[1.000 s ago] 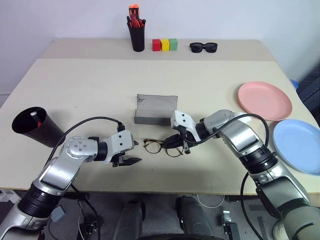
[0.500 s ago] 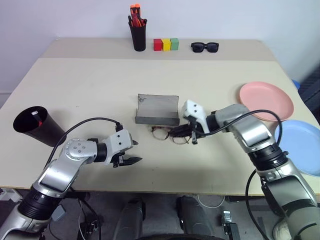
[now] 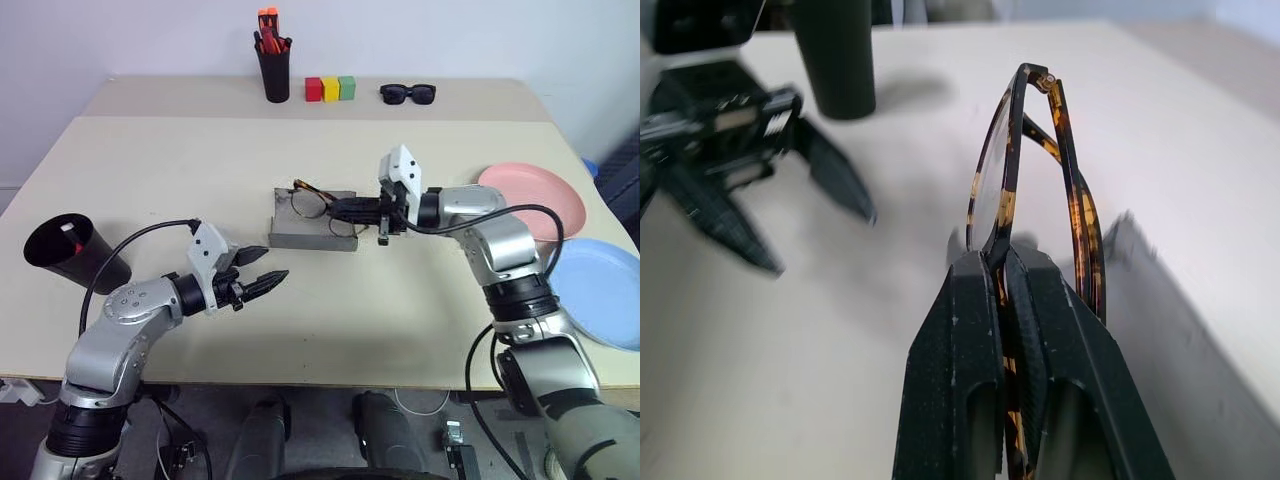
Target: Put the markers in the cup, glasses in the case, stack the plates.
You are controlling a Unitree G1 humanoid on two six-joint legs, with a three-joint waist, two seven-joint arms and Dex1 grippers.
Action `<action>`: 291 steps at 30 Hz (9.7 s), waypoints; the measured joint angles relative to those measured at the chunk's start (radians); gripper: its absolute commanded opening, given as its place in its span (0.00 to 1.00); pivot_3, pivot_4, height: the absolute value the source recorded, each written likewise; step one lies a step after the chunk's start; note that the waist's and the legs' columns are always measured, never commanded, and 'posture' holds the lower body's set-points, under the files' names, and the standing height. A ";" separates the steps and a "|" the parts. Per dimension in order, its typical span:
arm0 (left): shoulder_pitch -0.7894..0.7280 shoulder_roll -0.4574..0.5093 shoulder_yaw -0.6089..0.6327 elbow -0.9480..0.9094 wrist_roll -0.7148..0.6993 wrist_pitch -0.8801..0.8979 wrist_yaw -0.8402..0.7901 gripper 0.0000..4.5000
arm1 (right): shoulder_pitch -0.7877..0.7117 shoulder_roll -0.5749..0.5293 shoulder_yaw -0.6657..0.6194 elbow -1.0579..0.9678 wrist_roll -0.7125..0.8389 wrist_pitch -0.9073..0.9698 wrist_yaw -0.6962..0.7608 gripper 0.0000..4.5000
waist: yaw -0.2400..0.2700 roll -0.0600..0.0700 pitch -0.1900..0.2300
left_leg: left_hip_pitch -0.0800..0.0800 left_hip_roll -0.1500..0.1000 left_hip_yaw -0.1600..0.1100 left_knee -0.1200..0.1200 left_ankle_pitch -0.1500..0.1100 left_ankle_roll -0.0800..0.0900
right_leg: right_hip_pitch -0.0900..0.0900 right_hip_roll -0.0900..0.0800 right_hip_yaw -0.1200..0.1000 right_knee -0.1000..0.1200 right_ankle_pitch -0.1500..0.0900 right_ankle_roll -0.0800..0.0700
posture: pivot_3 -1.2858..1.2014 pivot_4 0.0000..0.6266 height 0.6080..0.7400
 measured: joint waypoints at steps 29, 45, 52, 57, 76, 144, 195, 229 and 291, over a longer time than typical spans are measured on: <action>0.297 0.149 0.143 -0.224 -0.131 0.019 0.024 0.66 | -0.196 0.146 0.005 0.640 -0.168 -0.504 0.020 0.02 | -0.011 0.001 0.001 | 0.000 0.000 0.000 -0.002 0.000 0.000 | 0.000 0.000 0.000 -0.001 0.000 -0.001 | 0.52 0.24 1.00; 0.433 0.236 0.234 -0.220 -0.145 -0.063 -0.129 0.66 | -0.228 0.109 0.006 0.732 -0.236 -0.539 0.077 0.02 | -0.025 0.002 0.001 | 0.000 0.000 0.000 -0.002 0.000 0.000 | -0.001 0.000 0.000 -0.001 0.000 -0.001 | 0.52 0.24 1.00; 0.449 0.240 0.238 -0.209 -0.141 -0.090 -0.151 0.66 | -0.228 0.108 0.006 0.732 -0.246 -0.536 0.105 0.02 | -0.024 0.002 0.001 | 0.000 0.000 0.000 -0.002 0.000 0.000 | 0.000 0.000 0.000 -0.001 0.000 -0.001 | 0.52 0.24 1.00; 0.447 0.240 0.238 -0.208 -0.135 -0.096 -0.150 0.66 | -0.228 0.108 0.010 0.732 -0.250 -0.508 0.139 0.43 | -0.024 0.002 0.001 | 0.000 0.000 0.000 -0.002 0.000 0.000 | 0.000 0.000 0.000 -0.001 0.000 -0.001 | 0.52 0.24 1.00; 0.002 0.159 0.114 -0.073 -0.134 -0.022 0.045 0.47 | -0.041 -0.014 -0.098 0.266 -0.105 -0.212 0.104 1.00 | 0.002 0.002 0.001 | 0.000 0.000 -0.001 -0.001 0.000 0.000 | 0.000 0.001 0.000 0.000 0.000 -0.001 | 0.52 0.24 1.00; -0.794 -0.068 -0.375 0.924 0.624 -0.322 -0.406 0.01 | 0.797 -0.232 -0.399 -0.510 0.113 0.087 -0.366 1.00 | 0.008 0.001 0.002 | -0.002 -0.001 -0.001 0.002 0.000 0.000 | 0.000 0.000 0.000 0.001 -0.001 0.001 | 0.52 0.24 1.00; -0.611 -0.048 -0.432 0.418 0.214 -0.177 -0.545 0.99 | 0.995 -0.227 -0.630 -0.523 0.029 0.275 -0.745 1.00 | 0.006 0.004 0.000 | 0.000 -0.001 0.001 0.002 0.000 0.001 | 0.003 0.000 0.001 0.000 -0.001 0.001 | 0.52 0.24 1.00; -0.611 -0.064 -0.432 0.413 0.190 -0.174 -0.521 1.00 | 0.744 -0.302 -0.532 -0.342 -0.221 -0.010 -0.822 0.01 | 0.002 0.005 0.000 | 0.005 -0.001 0.001 0.001 0.000 0.001 | 0.007 0.000 0.001 -0.001 -0.001 0.001 | 0.52 0.24 1.00; -0.575 -0.181 -0.393 0.389 0.183 -0.080 -0.216 1.00 | 0.627 -0.279 -0.402 -0.228 0.012 0.041 -0.504 1.00 | 0.002 0.006 0.000 | 0.012 -0.001 0.004 0.000 -0.001 0.004 | 0.013 0.000 0.004 -0.003 -0.002 0.002 | 0.52 0.24 1.00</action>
